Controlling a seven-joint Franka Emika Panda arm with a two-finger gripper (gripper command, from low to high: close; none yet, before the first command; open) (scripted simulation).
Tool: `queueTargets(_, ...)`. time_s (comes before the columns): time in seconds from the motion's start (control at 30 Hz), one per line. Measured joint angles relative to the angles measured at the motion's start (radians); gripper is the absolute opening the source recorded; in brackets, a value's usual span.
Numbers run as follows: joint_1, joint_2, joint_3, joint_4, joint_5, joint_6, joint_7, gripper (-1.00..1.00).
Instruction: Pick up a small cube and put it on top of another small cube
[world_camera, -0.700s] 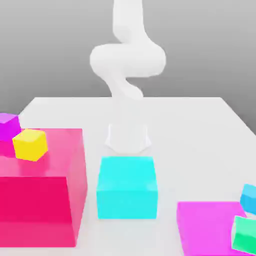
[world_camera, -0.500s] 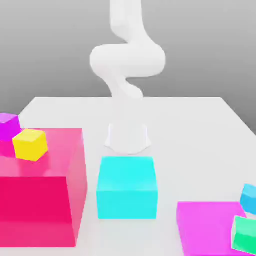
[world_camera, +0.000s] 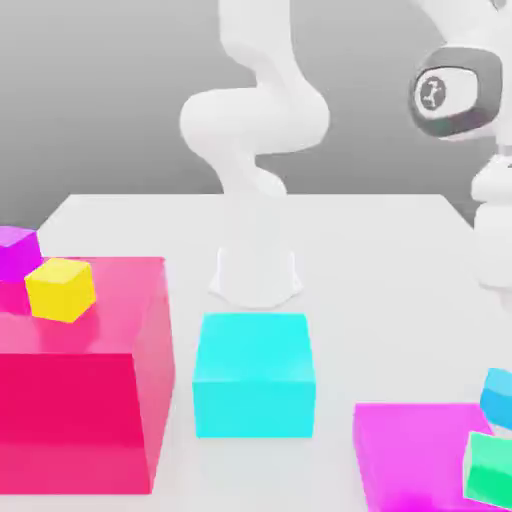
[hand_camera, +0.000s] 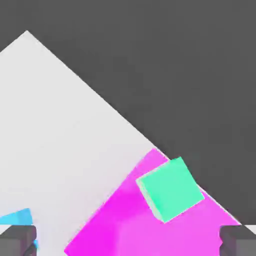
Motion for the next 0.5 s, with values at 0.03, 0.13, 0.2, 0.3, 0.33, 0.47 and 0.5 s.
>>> queueTargets(0.03,0.014,0.037,0.006,-0.005,-0.013,0.013,0.001,0.00)
queueTargets(0.13,0.060,0.150,0.025,-0.020,-0.054,0.052,0.005,0.00)
queueTargets(0.2,0.094,0.225,0.012,-0.018,-0.094,0.092,0.025,0.00)
queueTargets(0.3,0.149,0.333,-0.050,0.002,-0.164,0.170,0.073,0.00)
queueTargets(0.33,0.167,0.366,-0.072,0.009,-0.184,0.195,0.089,-1.00)
queueTargets(0.47,0.167,0.366,-0.072,0.009,-0.185,0.195,0.089,-1.00)
queueTargets(0.5,0.167,0.366,-0.072,0.009,-0.185,0.195,0.090,-1.00)
